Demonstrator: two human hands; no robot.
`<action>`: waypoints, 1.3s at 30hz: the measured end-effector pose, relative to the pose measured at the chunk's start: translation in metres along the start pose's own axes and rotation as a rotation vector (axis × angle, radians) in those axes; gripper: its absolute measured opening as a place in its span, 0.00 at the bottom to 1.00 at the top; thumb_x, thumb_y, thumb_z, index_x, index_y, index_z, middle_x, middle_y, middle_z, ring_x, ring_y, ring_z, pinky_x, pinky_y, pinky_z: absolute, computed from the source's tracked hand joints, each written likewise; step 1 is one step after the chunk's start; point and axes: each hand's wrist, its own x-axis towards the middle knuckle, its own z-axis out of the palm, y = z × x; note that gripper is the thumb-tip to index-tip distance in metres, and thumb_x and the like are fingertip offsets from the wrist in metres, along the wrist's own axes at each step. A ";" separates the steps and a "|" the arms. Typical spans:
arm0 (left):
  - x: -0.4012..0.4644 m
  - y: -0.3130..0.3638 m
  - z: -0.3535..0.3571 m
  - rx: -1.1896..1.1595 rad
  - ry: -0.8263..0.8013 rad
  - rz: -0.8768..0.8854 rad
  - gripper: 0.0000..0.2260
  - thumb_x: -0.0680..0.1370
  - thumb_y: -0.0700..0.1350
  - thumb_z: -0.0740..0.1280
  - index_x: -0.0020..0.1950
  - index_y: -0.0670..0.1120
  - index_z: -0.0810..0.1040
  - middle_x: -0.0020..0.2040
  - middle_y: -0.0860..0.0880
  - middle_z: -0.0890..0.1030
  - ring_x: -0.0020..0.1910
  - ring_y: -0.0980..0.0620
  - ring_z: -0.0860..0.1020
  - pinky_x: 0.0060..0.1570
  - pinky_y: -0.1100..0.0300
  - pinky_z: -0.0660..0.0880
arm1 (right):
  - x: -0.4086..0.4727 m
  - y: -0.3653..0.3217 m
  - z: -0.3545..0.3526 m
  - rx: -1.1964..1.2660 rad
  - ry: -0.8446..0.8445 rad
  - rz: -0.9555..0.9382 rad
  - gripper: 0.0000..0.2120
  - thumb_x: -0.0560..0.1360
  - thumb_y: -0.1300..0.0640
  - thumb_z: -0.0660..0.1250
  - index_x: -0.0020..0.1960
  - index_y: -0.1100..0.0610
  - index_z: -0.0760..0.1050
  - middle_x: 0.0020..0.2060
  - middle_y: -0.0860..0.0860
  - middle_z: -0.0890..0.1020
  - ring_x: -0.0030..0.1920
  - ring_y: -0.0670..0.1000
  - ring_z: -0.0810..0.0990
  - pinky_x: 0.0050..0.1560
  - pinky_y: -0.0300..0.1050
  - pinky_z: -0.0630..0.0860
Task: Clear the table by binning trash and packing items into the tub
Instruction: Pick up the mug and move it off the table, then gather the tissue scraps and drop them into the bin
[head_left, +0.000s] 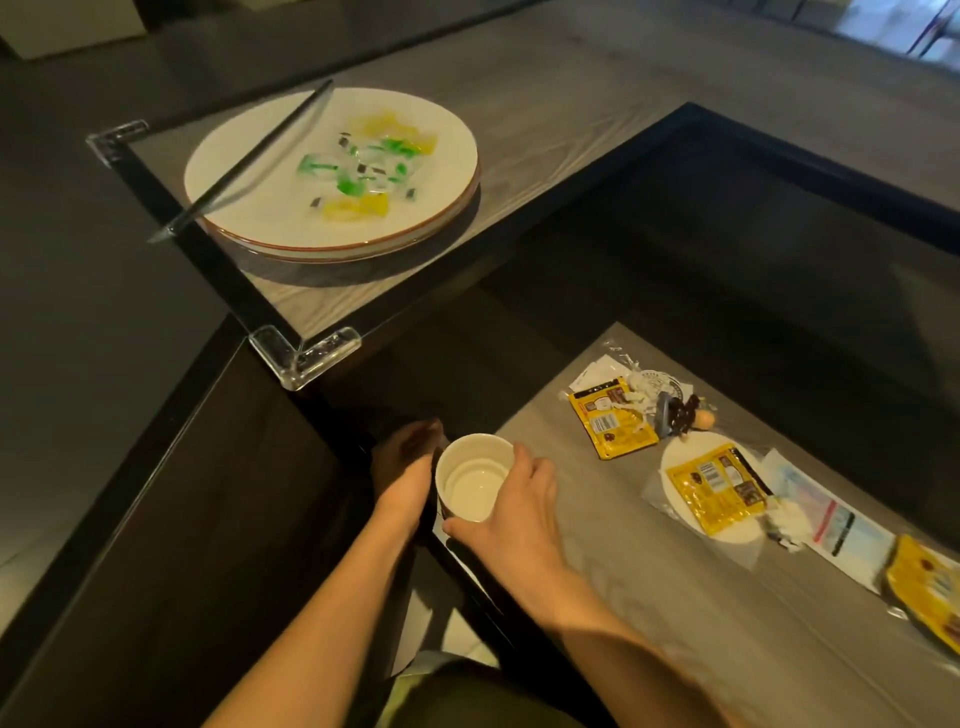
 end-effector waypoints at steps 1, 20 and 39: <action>0.002 0.000 0.000 0.004 0.008 0.003 0.07 0.75 0.37 0.67 0.52 0.42 0.80 0.45 0.45 0.80 0.47 0.48 0.78 0.48 0.57 0.75 | -0.001 0.000 0.003 -0.004 0.005 -0.001 0.49 0.59 0.48 0.79 0.69 0.52 0.52 0.61 0.51 0.62 0.64 0.52 0.63 0.62 0.47 0.70; -0.008 0.048 0.052 0.255 -0.193 0.183 0.17 0.73 0.50 0.68 0.60 0.47 0.77 0.55 0.50 0.79 0.57 0.52 0.77 0.60 0.55 0.72 | -0.014 0.055 -0.037 0.039 -0.056 0.005 0.35 0.71 0.32 0.58 0.72 0.46 0.55 0.70 0.49 0.65 0.69 0.50 0.66 0.68 0.51 0.66; -0.008 0.012 0.179 0.133 -0.510 -0.154 0.12 0.78 0.39 0.61 0.61 0.44 0.76 0.47 0.46 0.81 0.47 0.51 0.79 0.48 0.58 0.77 | 0.104 0.126 -0.128 -0.235 0.238 -0.019 0.17 0.77 0.58 0.61 0.65 0.57 0.70 0.63 0.56 0.75 0.64 0.56 0.70 0.66 0.53 0.66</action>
